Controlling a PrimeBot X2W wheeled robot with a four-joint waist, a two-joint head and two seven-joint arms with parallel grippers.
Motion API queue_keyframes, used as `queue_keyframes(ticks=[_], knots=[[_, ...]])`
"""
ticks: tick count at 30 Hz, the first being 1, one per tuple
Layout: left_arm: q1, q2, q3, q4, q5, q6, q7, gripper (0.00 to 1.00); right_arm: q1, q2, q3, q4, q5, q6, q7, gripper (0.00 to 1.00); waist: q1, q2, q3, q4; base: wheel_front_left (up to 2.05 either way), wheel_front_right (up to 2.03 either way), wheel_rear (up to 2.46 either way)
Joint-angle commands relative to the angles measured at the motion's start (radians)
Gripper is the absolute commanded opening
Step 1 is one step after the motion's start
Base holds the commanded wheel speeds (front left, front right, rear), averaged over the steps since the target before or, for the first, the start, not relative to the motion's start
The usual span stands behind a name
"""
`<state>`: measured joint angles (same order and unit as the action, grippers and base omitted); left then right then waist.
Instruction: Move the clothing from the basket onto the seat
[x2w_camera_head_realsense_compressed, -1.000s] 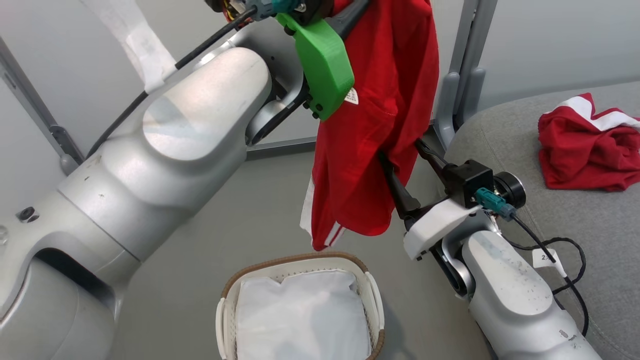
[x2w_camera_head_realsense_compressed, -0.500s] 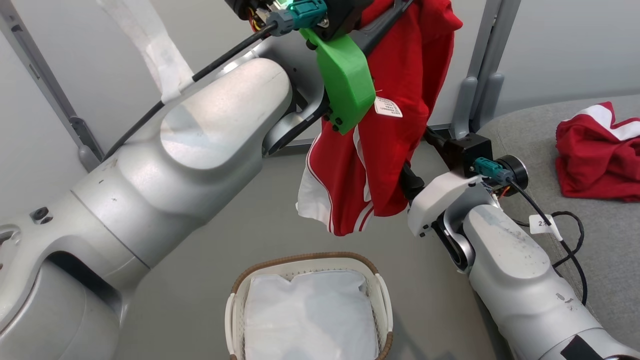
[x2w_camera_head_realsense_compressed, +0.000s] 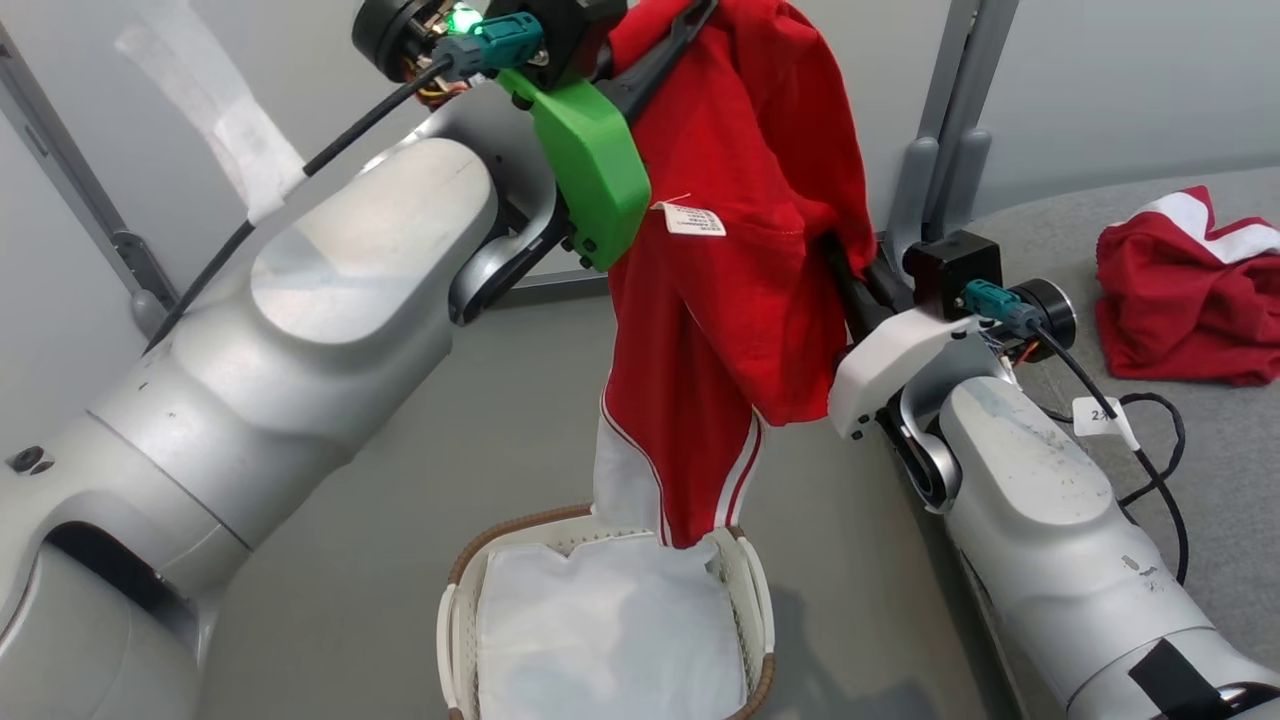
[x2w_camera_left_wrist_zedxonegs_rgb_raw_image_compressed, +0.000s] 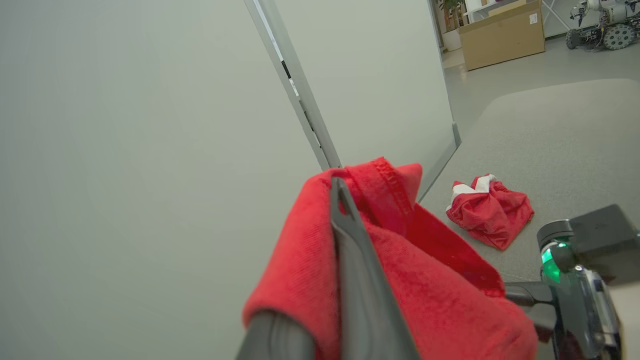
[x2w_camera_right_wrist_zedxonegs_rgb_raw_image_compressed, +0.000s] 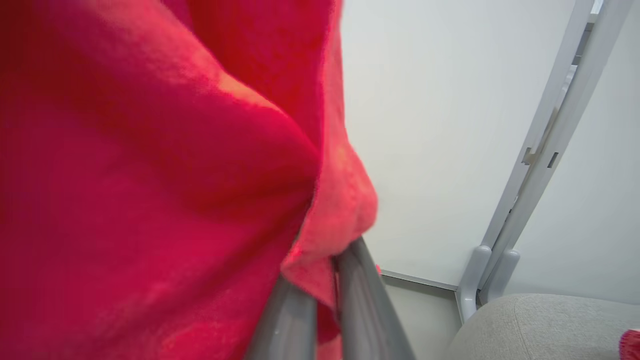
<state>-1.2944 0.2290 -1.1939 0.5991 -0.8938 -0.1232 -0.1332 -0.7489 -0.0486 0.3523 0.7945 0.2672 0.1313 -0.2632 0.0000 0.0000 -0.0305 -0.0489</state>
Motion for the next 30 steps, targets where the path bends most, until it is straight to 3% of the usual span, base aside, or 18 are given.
queue_keyframes(ticks=[1,6,8,9,10,11,20,30], knots=[[0.019,0.008,0.007,0.011,-0.01,0.006,-0.007,0.0,-0.006,-0.004,-0.01,-0.005,-0.008,-0.001,-0.002,0.0,0.0,0.0,0.005,-0.011,0.0,0.0,0.0],[0.063,0.031,0.012,0.04,-0.025,0.011,-0.025,0.0,-0.023,-0.004,-0.046,-0.022,-0.042,-0.001,-0.002,0.0,0.0,0.0,0.01,-0.038,0.0,0.0,0.0],[0.087,0.035,0.016,0.045,-0.035,0.013,-0.038,0.28,-0.03,-0.004,-0.07,-0.029,-0.06,-0.001,-0.002,0.0,0.0,0.0,0.011,-0.05,0.0,0.0,0.0],[0.103,0.036,0.018,0.048,-0.045,0.014,-0.045,0.49,-0.036,-0.003,-0.085,-0.031,-0.073,-0.001,-0.002,0.0,0.0,0.0,0.011,-0.056,0.0,0.0,0.0],[0.118,0.035,0.021,0.05,-0.055,0.015,-0.048,0.86,-0.041,-0.004,-0.099,-0.036,-0.084,-0.001,-0.002,0.0,0.0,0.0,0.012,-0.062,0.0,0.0,0.0],[0.137,0.035,0.023,0.052,-0.068,0.016,-0.053,1.0,-0.046,-0.004,-0.115,-0.041,-0.1,-0.001,-0.002,0.0,0.0,0.0,0.012,-0.069,0.0,0.0,0.0],[0.285,0.025,0.027,0.037,-0.083,0.028,-0.111,1.0,-0.064,-0.013,-0.206,-0.068,-0.208,-0.001,-0.002,0.0,0.0,0.0,0.022,-0.149,0.0,0.0,0.0],[0.434,-0.011,0.059,-0.041,-0.012,0.054,-0.132,1.0,-0.082,-0.075,-0.261,-0.108,-0.252,-0.001,-0.002,0.0,0.0,0.0,0.072,-0.312,0.0,0.0,0.0]])
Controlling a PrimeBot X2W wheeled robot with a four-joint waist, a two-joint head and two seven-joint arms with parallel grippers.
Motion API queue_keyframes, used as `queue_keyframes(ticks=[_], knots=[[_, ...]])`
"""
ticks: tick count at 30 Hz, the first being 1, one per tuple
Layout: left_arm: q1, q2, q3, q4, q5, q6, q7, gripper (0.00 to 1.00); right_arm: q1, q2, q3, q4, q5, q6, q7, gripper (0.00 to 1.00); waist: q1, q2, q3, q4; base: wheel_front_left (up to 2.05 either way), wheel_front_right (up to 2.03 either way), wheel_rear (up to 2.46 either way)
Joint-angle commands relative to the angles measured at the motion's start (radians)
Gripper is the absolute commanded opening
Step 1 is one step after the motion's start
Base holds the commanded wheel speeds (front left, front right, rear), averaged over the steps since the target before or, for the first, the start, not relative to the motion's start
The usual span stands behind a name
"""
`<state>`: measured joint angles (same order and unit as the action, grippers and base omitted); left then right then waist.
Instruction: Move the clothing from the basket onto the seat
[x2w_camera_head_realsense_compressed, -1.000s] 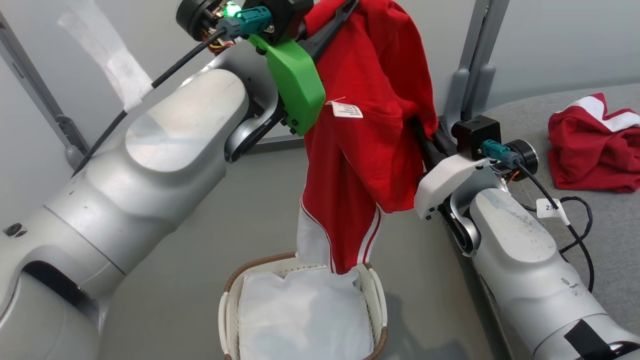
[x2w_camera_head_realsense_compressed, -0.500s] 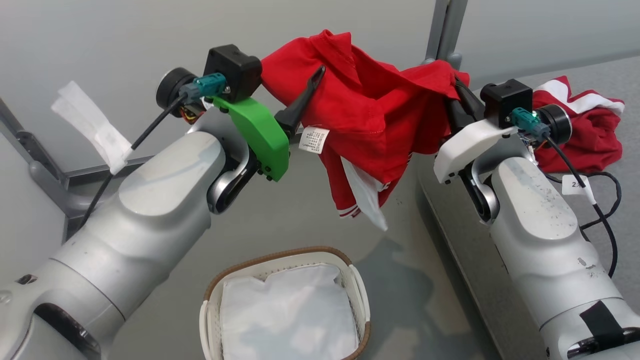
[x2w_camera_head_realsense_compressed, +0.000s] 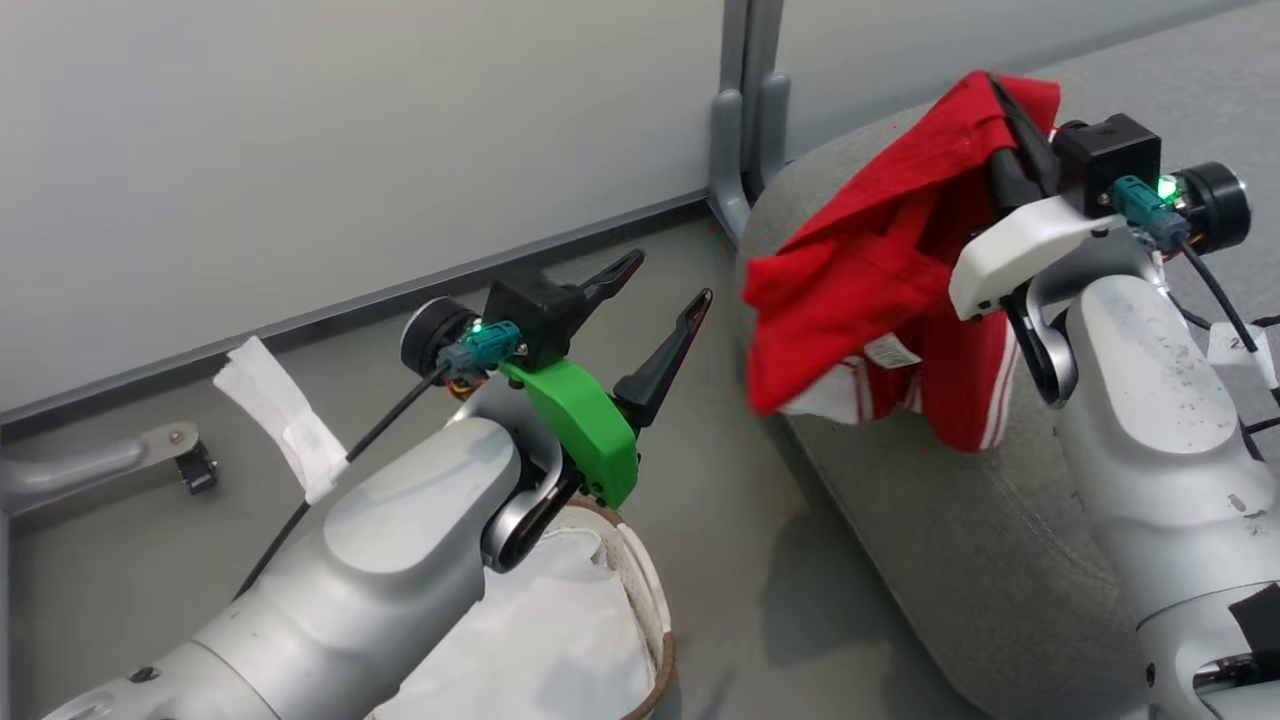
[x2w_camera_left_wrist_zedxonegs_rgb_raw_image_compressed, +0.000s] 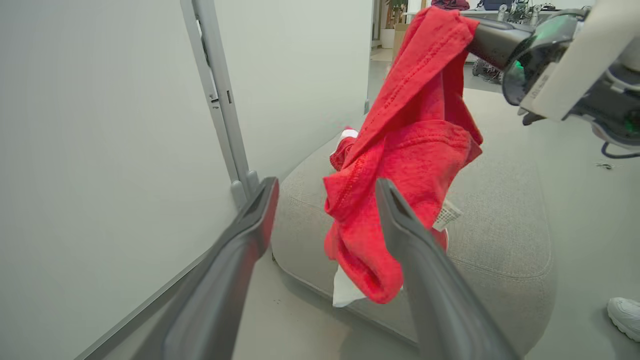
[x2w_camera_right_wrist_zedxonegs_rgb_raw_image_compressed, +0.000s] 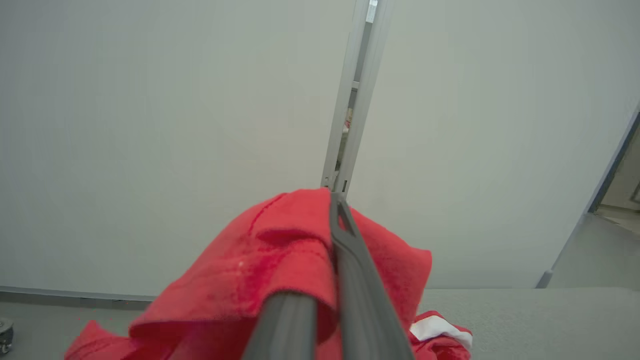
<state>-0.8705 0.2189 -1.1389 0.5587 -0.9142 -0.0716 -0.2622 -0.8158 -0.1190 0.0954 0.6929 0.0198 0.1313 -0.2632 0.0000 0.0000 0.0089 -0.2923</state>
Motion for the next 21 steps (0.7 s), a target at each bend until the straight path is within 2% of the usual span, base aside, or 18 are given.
queue_keyframes(ticks=[1,9,12,18,21], knots=[[0.026,0.001,0.014,-0.011,0.024,0.007,-0.003,1.0,-0.018,-0.011,-0.006,-0.011,-0.006,-0.001,-0.002,0.0,0.0,0.0,0.04,-0.093,0.0,0.0,0.0],[0.084,0.006,0.044,-0.046,0.117,0.015,-0.002,1.0,-0.014,-0.065,-0.045,-0.053,-0.009,-0.001,0.003,0.0,0.0,0.0,0.1,-0.255,0.0,0.0,0.0],[0.068,-0.017,0.027,-0.035,0.144,-0.003,-0.002,1.0,0.017,-0.091,-0.085,-0.088,-0.009,-0.001,0.009,0.0,0.0,0.0,0.134,-0.269,0.0,0.0,0.0],[0.027,-0.052,-0.002,0.013,0.159,-0.034,-0.002,1.0,0.081,-0.096,-0.148,-0.182,-0.017,-0.001,0.035,0.0,0.0,0.0,0.187,-0.281,0.0,0.0,0.0],[0.014,-0.068,-0.008,0.028,0.157,-0.042,-0.002,1.0,0.105,-0.085,-0.145,-0.214,-0.021,-0.001,0.054,0.0,0.0,0.0,0.204,-0.281,0.0,0.0,0.0]])
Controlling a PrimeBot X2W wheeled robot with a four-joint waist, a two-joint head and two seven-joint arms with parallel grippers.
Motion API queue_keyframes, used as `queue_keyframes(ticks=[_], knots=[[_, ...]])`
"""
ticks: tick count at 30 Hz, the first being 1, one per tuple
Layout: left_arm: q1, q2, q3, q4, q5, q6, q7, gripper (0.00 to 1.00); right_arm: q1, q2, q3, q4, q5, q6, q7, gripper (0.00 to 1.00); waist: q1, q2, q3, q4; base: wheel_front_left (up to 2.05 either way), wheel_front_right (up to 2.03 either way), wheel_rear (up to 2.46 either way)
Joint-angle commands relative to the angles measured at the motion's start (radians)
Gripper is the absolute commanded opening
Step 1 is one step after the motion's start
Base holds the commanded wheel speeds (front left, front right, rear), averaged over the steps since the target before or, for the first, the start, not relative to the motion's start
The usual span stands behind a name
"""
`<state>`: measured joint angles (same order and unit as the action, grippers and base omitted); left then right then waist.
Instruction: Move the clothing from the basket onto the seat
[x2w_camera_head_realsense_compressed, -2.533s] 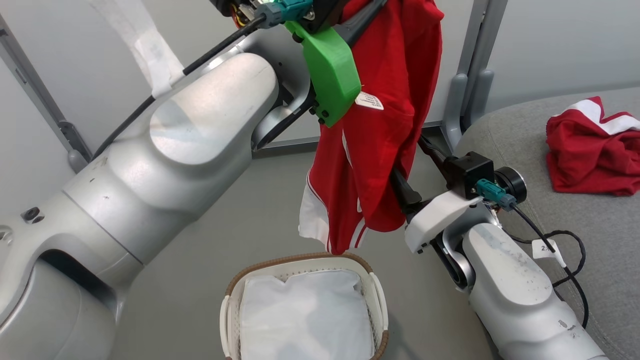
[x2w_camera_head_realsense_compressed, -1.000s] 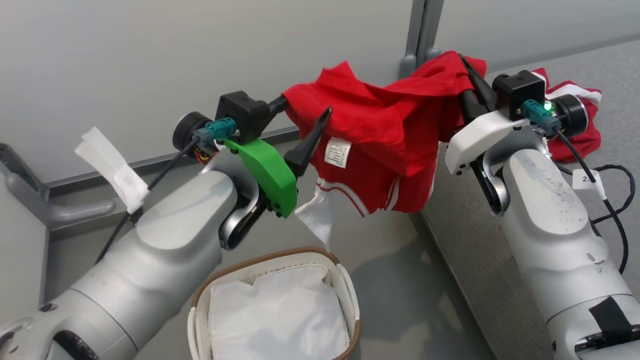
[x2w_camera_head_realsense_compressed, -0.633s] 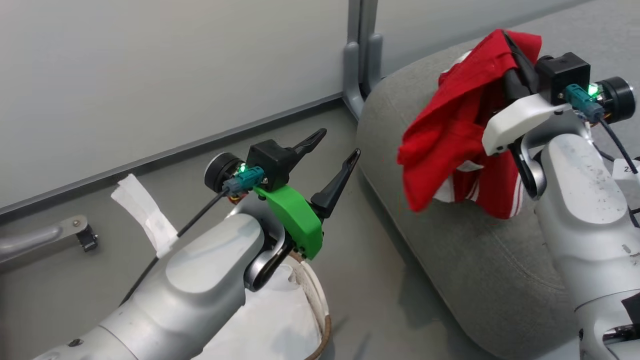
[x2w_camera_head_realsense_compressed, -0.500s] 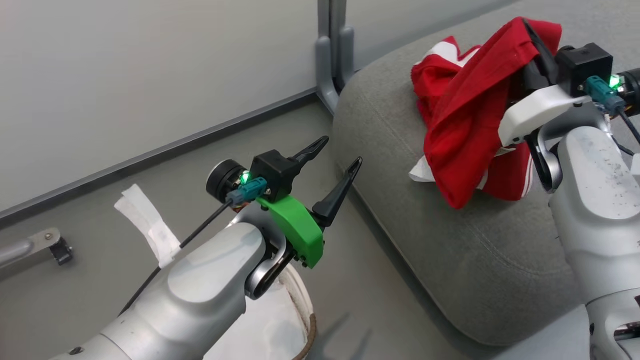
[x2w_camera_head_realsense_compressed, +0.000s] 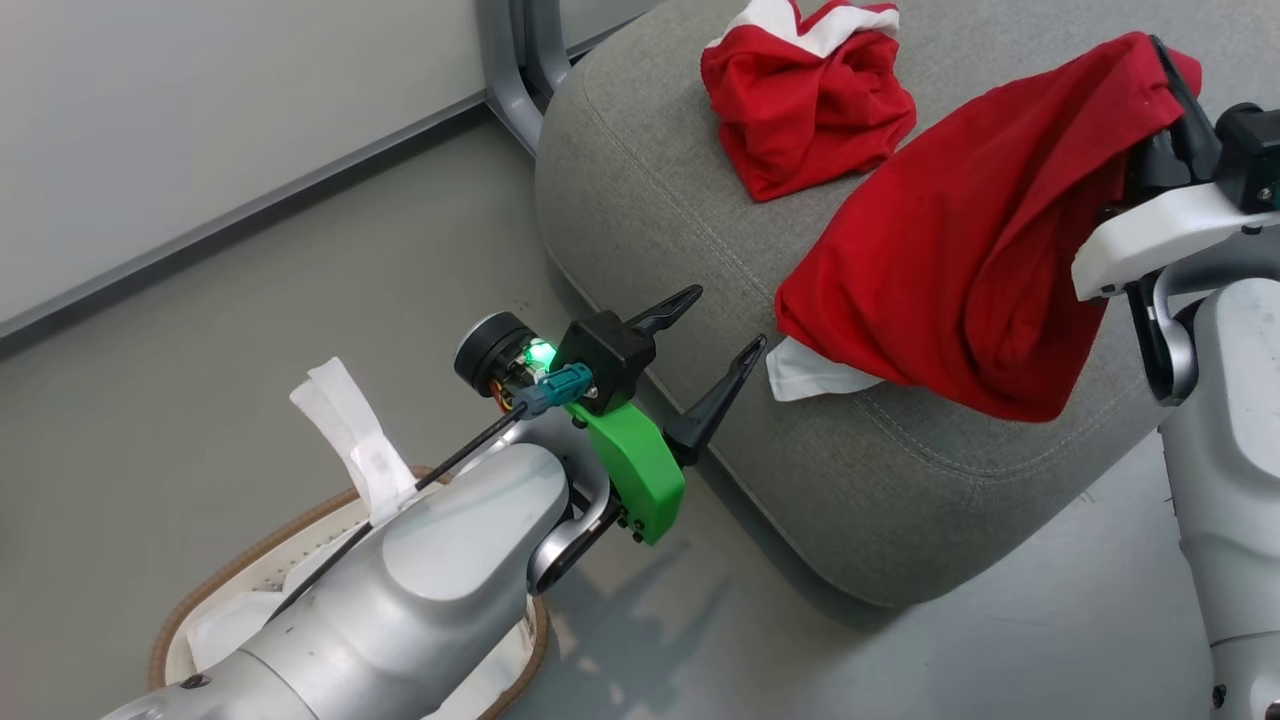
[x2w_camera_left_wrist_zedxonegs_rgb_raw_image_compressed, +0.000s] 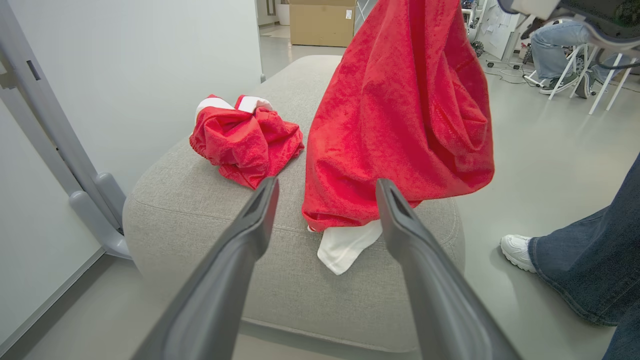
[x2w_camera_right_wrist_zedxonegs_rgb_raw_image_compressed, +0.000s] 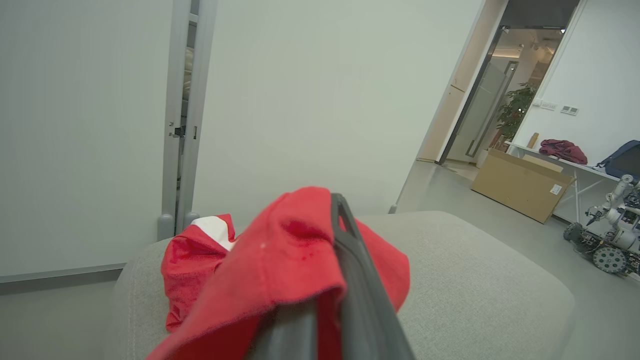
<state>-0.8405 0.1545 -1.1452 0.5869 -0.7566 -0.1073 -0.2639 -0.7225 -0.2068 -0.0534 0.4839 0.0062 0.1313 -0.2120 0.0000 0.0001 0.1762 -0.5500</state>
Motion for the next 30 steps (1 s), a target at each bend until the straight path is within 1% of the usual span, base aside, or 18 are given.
queue_keyframes(ticks=[1,5,10,12,14,21,24,27,30], knots=[[-0.02,-0.003,0.0,0.007,-0.002,-0.007,-0.001,1.0,0.014,0.005,0.011,-0.014,-0.008,-0.001,0.01,0.0,0.0,-0.0001,0.042,-0.023,0.0,0.0,0.0],[-0.025,0.008,0.017,0.019,-0.004,-0.009,-0.001,1.0,-0.028,0.01,0.063,-0.012,-0.001,-0.001,0.034,0.0,0.0,-0.0001,0.06,-0.021,0.0,0.0,0.0],[-0.023,0.041,0.055,0.006,0.007,0.025,-0.001,1.0,-0.146,-0.008,0.146,0.041,0.014,-0.001,0.061,0.0,0.0,-0.0001,0.089,-0.017,0.0,0.0,0.0],[-0.021,0.056,0.067,-0.011,0.013,0.042,-0.001,1.0,-0.209,-0.027,0.17,0.072,0.024,-0.001,0.07,0.0,0.0,-0.0001,0.107,-0.006,0.0,0.0,0.0],[-0.03,0.064,0.069,-0.031,0.021,0.054,0.0,1.0,-0.275,-0.063,0.17,0.096,0.035,-0.001,0.08,0.0,0.0,-0.0001,0.131,0.024,0.0,0.0,0.0],[-0.076,0.106,0.068,-0.115,0.057,0.093,0.025,1.0,-0.506,-0.189,0.14,0.16,0.058,-0.001,0.136,0.0,0.0,-0.0001,0.243,0.134,0.0,0.0,0.0],[-0.098,0.114,0.069,-0.159,0.063,0.107,0.045,1.0,-0.593,-0.232,0.074,0.186,0.076,-0.001,0.169,0.0,0.0,-0.0001,0.294,0.174,0.0,0.0,0.0],[-0.119,0.129,0.067,-0.205,0.075,0.12,0.064,1.0,-0.654,-0.27,0.037,0.213,0.056,-0.001,0.186,0.0,0.0,-0.0001,0.34,0.201,0.0,0.0,0.0],[-0.134,0.142,0.063,-0.258,0.092,0.137,0.085,1.0,-0.672,-0.291,-0.003,0.248,0.023,-0.001,0.174,0.0,0.0,-0.0001,0.382,0.22,0.0,0.0,0.0]])
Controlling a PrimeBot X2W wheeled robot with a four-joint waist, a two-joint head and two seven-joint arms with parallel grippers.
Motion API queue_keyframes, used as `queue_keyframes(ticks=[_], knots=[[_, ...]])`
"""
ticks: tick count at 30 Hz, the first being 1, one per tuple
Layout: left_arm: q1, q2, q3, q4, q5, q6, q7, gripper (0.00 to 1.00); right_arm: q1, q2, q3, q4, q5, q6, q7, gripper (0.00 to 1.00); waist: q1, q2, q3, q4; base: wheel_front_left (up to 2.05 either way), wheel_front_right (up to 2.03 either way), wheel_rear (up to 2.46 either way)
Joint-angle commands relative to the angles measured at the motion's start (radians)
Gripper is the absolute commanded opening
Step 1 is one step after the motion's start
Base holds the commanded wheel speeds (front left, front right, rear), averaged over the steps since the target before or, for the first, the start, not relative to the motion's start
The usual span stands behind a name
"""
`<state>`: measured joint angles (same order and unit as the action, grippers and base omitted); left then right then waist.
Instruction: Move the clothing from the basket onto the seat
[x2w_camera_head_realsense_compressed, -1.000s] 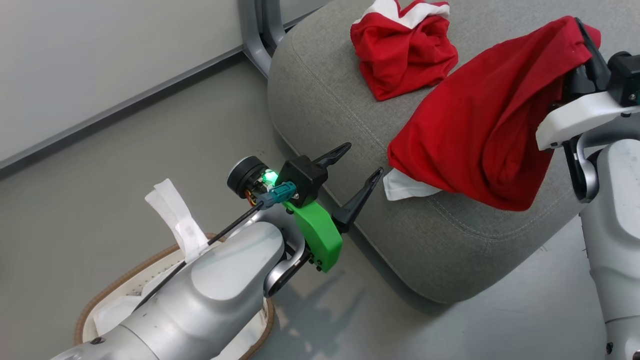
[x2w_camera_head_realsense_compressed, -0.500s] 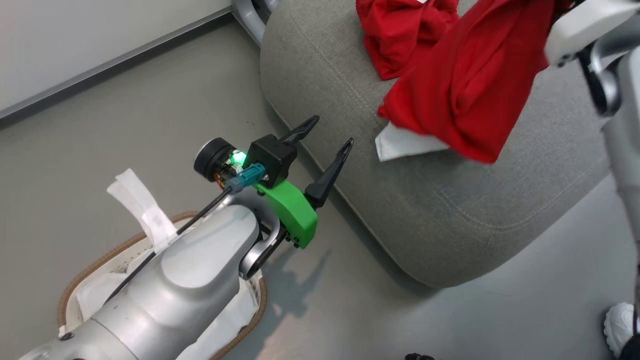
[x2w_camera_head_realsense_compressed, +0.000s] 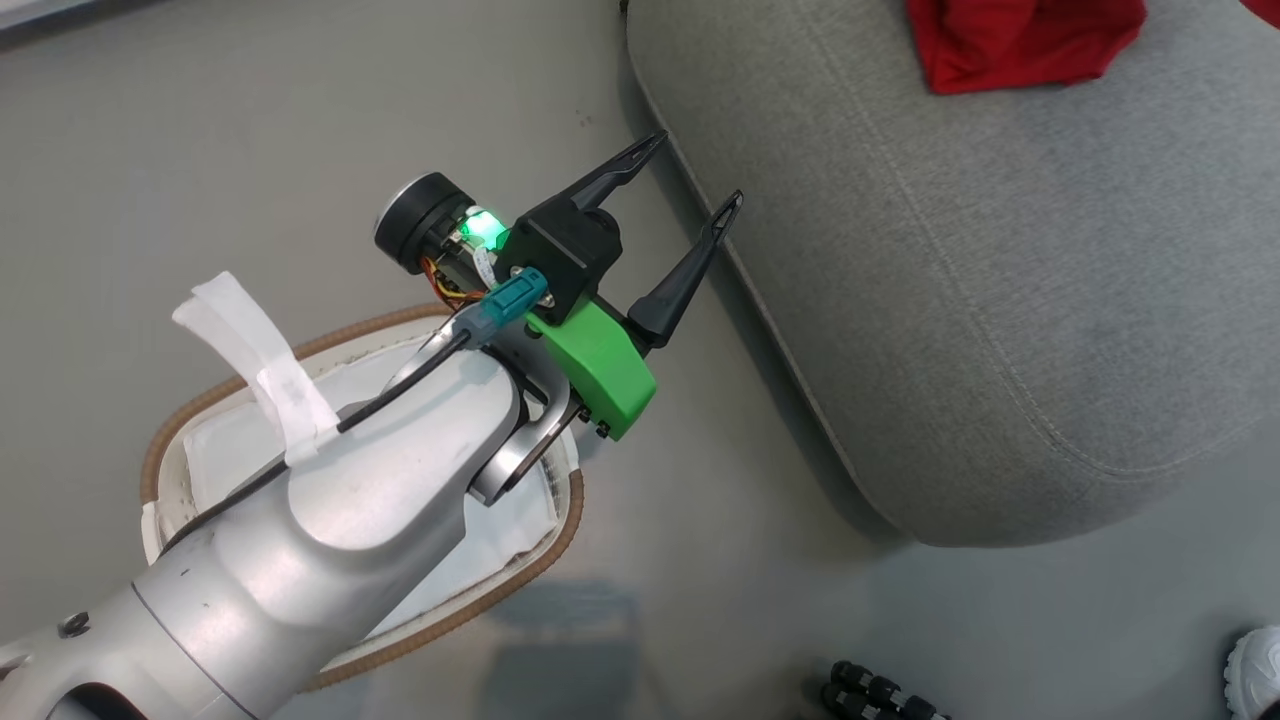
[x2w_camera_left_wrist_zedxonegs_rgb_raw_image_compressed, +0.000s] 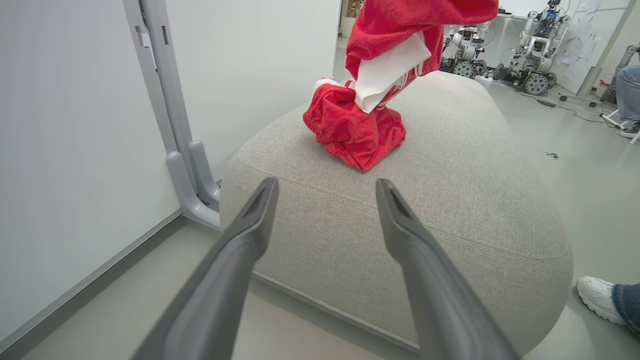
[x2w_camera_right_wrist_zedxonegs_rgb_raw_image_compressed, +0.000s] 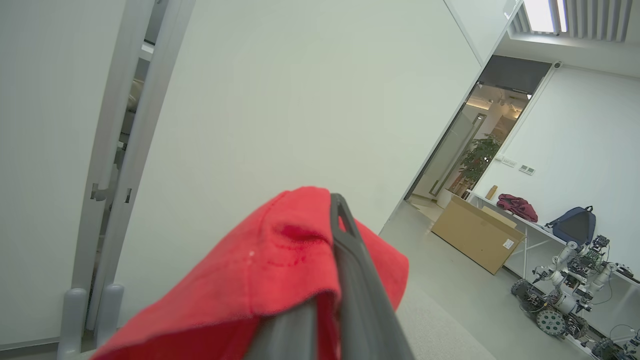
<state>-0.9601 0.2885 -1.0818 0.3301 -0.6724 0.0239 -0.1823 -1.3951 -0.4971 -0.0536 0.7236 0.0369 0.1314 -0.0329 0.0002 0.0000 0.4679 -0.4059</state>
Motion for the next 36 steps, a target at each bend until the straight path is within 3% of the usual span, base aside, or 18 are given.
queue_keyframes(ticks=[1,10,16,17,19,20,26,36], knots=[[-0.02,0.011,-0.002,-0.016,0.012,0.009,0.009,1.0,0.005,-0.005,-0.017,0.023,-0.018,-0.001,-0.013,0.0,-0.0002,0.0,0.101,0.08,0.0,0.0,0.0],[-0.044,0.028,-0.024,-0.102,0.036,0.026,0.053,1.0,0.144,0.062,-0.192,0.233,-0.115,-0.001,-0.121,0.0,-0.0002,0.0,0.172,0.109,0.0,0.0,0.0],[-0.009,0.048,-0.037,-0.119,0.028,0.03,0.062,1.0,0.212,0.122,-0.219,0.355,-0.153,-0.002,-0.191,0.0,-0.0002,0.0,0.168,0.102,0.0,0.0,0.0],[-0.006,0.051,-0.038,-0.119,0.027,0.031,0.061,1.0,0.22,0.13,-0.227,0.371,-0.147,-0.001,-0.197,0.07,-0.0002,0.0,0.165,0.1,0.0,0.0,0.0],[0.002,0.055,-0.038,-0.119,0.021,0.034,0.06,1.0,0.236,0.151,-0.23,0.398,-0.145,-0.001,-0.209,0.73,-0.0002,0.0,0.156,0.094,0.0,0.0,0.0],[0.007,0.057,-0.038,-0.119,0.019,0.037,0.06,1.0,0.242,0.161,-0.225,0.405,-0.146,-0.001,-0.214,1.0,-0.0002,0.0,0.15,0.091,0.0,0.0,0.0],[0.027,0.062,-0.033,-0.113,0.006,0.045,0.046,1.0,0.284,0.192,-0.178,0.395,-0.108,-0.001,-0.231,1.0,-0.0002,0.0,0.107,0.07,0.0,0.0,0.0],[0.088,0.06,-0.003,-0.083,-0.039,0.06,-0.016,1.0,0.452,0.147,-0.028,0.171,0.028,-0.001,-0.233,1.0,-0.0002,0.0,-0.011,0.055,0.0,0.0,0.0]])
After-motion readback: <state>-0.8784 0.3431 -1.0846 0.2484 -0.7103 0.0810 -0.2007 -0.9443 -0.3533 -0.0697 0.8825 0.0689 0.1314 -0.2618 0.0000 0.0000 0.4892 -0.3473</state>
